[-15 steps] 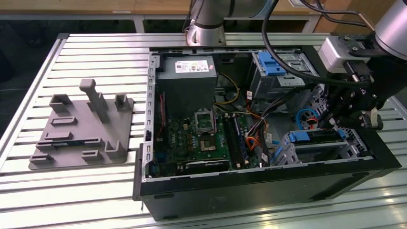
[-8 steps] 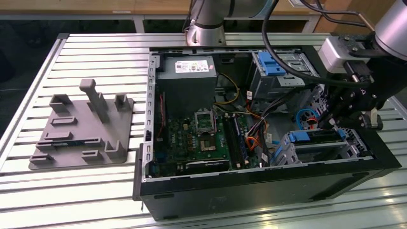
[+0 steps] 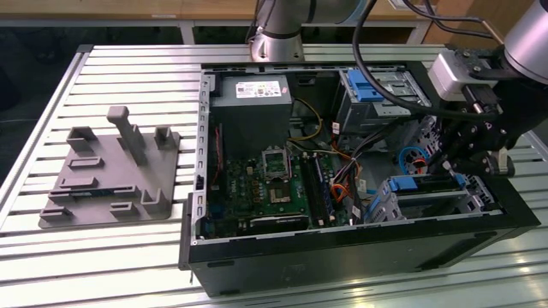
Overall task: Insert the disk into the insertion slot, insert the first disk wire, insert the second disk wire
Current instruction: 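Insert the second disk wire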
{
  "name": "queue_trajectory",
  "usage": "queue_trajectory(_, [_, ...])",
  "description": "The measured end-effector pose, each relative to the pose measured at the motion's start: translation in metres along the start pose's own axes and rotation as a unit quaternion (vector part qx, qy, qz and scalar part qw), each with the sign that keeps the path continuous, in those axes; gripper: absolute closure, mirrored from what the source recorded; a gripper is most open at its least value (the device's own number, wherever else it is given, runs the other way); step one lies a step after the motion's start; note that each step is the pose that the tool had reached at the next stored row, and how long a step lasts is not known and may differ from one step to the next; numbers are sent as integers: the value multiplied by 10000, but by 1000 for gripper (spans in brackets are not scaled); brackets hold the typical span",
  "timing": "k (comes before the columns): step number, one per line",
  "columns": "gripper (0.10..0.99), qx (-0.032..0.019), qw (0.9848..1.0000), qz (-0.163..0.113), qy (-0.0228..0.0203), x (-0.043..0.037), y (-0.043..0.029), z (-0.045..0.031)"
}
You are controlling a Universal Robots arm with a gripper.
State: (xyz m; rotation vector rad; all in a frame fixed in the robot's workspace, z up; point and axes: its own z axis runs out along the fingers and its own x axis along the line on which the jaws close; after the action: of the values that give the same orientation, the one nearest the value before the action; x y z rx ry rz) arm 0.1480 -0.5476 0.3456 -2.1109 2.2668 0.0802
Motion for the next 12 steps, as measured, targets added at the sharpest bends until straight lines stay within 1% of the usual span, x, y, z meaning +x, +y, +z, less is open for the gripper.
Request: queue_trajectory(12, [925, -12, 10000, 1, 1, 12, -10, 17])
